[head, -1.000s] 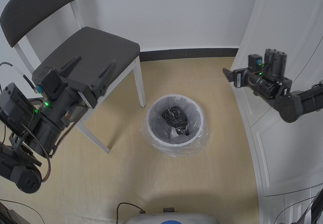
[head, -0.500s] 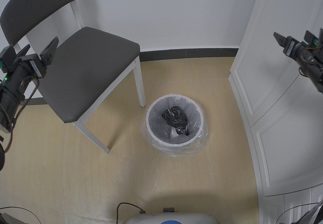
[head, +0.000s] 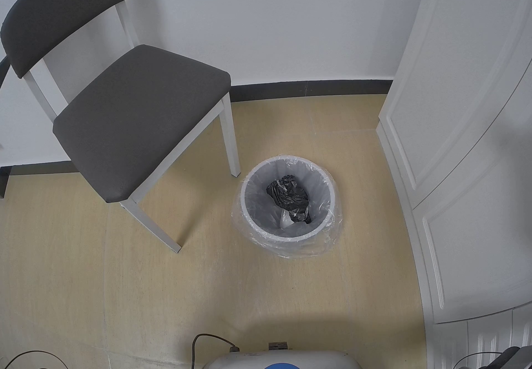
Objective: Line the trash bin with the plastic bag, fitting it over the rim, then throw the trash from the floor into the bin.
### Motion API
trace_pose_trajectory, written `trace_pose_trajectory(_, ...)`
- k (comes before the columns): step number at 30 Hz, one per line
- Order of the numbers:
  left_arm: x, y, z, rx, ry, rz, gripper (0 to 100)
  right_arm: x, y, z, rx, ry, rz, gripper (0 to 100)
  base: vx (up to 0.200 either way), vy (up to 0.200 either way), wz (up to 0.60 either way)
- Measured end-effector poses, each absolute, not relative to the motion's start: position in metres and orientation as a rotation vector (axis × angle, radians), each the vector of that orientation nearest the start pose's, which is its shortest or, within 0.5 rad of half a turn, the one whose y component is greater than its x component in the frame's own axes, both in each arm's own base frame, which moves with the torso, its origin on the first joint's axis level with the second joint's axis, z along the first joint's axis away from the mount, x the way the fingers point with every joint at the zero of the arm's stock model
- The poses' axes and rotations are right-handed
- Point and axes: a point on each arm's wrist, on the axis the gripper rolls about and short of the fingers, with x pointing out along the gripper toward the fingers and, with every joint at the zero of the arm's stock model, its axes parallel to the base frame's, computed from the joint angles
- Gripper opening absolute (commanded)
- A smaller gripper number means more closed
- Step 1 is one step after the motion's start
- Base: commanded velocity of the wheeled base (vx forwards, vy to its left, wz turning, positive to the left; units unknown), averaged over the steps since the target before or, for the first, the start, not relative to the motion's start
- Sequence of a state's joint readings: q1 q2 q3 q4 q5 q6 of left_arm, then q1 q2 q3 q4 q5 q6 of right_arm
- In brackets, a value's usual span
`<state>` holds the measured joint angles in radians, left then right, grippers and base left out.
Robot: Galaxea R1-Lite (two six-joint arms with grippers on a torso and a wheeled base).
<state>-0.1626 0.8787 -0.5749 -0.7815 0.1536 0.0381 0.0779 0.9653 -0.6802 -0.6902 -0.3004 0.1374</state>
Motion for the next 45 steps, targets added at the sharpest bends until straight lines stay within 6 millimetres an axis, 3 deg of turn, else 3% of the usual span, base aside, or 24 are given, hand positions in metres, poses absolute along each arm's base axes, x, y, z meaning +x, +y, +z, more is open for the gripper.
trace_pose_trajectory(7, 0.031, -0.001, 0.283, -0.049, -0.45, 0.016, 100, 0.036, -0.004, 0.277, 0.206, -0.435, -0.195, 100, 0.0, 0.0, 0.0)
trace_pose_trajectory(14, -0.01, 0.004, 0.269, -0.074, -0.494, 0.05, 100, -0.016, -0.007, 0.244, 0.199, -0.417, -0.203, 100, 0.0, 0.0, 0.0)
trace_pose_trajectory(22, -0.042, 0.004, 0.243, -0.103, -0.545, 0.098, 100, -0.057, -0.008, 0.21, 0.205, -0.419, -0.195, 100, 0.0, 0.0, 0.0)
trace_pose_trajectory(28, -0.048, 0.003, 0.219, -0.105, -0.545, 0.115, 100, -0.073, -0.007, 0.199, 0.208, -0.482, -0.212, 100, 0.0, 0.0, 0.0)
trace_pose_trajectory(35, -0.049, 0.002, 0.191, -0.096, -0.524, 0.11, 100, -0.074, -0.006, 0.186, 0.21, -0.487, -0.233, 100, 0.0, 0.0, 0.0)
trace_pose_trajectory(45, -0.035, 0.002, 0.135, -0.082, -0.378, 0.092, 100, -0.047, -0.005, 0.143, 0.133, -0.317, -0.218, 100, 0.0, 0.0, 0.0)
